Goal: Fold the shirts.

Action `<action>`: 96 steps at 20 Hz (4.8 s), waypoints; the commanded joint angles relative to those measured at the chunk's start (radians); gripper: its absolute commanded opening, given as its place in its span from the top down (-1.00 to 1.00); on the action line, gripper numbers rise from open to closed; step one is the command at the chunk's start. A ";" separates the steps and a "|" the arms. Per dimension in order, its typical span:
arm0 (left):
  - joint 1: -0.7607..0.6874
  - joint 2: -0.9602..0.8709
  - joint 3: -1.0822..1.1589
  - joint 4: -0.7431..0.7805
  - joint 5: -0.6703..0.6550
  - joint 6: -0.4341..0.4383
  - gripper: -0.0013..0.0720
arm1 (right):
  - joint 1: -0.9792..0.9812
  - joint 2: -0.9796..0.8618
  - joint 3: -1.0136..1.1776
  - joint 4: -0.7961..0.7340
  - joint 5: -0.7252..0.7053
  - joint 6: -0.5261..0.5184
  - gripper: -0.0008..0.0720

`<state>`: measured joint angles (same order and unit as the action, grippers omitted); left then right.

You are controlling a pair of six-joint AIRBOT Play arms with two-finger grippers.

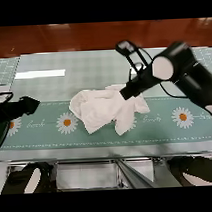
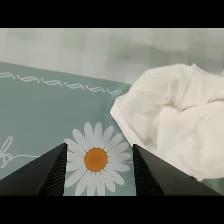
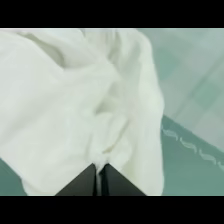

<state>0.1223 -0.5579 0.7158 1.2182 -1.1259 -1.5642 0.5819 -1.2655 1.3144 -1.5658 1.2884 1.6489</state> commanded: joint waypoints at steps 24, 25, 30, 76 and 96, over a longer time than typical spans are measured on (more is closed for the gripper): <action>0.006 -0.919 0.076 -0.523 0.071 0.265 -0.41 | -0.973 0.397 -0.795 0.710 -0.107 -0.365 -0.14; -0.021 -0.925 0.076 -0.529 0.094 0.274 -0.41 | -0.973 0.397 -0.795 0.710 -0.107 -0.365 -0.14; -0.098 -0.927 0.114 -0.538 0.180 0.271 0.34 | -0.973 0.397 -0.795 0.687 -0.104 -0.364 -0.14; 0.035 -0.633 0.674 -0.662 0.105 0.304 0.91 | -0.506 0.136 0.207 0.651 -0.119 -0.166 0.90; 0.224 -0.015 0.769 -0.310 -0.369 0.153 0.91 | -0.511 0.647 0.187 0.382 0.389 -0.072 0.90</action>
<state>0.3553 -0.6296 1.6218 0.8120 -1.4197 -1.3708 0.0711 -0.7086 1.7050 -1.1576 1.6417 1.5528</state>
